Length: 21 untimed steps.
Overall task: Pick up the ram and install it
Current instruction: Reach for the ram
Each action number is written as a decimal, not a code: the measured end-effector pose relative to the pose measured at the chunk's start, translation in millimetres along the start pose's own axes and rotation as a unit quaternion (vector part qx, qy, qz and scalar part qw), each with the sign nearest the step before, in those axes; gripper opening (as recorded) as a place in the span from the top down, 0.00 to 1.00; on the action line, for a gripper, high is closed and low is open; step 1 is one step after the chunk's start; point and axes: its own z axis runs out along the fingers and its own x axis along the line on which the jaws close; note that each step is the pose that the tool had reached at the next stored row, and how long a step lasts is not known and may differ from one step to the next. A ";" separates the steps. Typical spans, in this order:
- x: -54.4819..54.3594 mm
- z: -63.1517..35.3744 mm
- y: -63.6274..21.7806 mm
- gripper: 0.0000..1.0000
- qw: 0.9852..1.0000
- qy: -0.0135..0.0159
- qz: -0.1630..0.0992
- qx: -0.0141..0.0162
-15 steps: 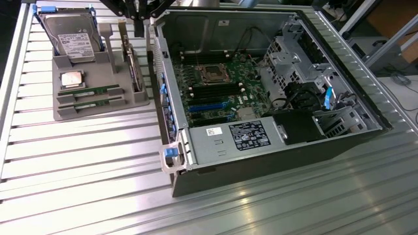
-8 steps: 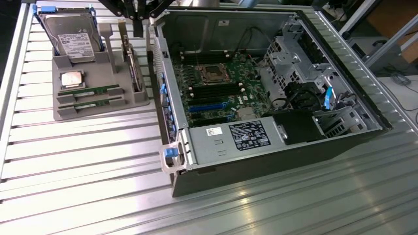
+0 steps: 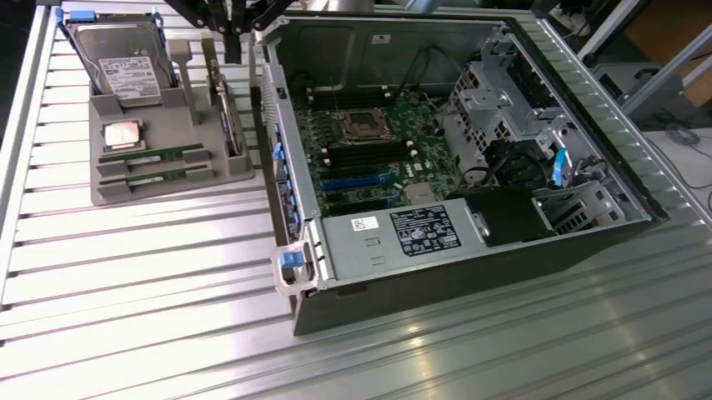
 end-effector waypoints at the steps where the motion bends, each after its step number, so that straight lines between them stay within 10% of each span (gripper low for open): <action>1: 0.2 0.0 0.0 0.89 1.000 0.000 0.000 0.000; 21: 6.6 0.0 -0.6 0.89 1.000 0.000 0.000 0.000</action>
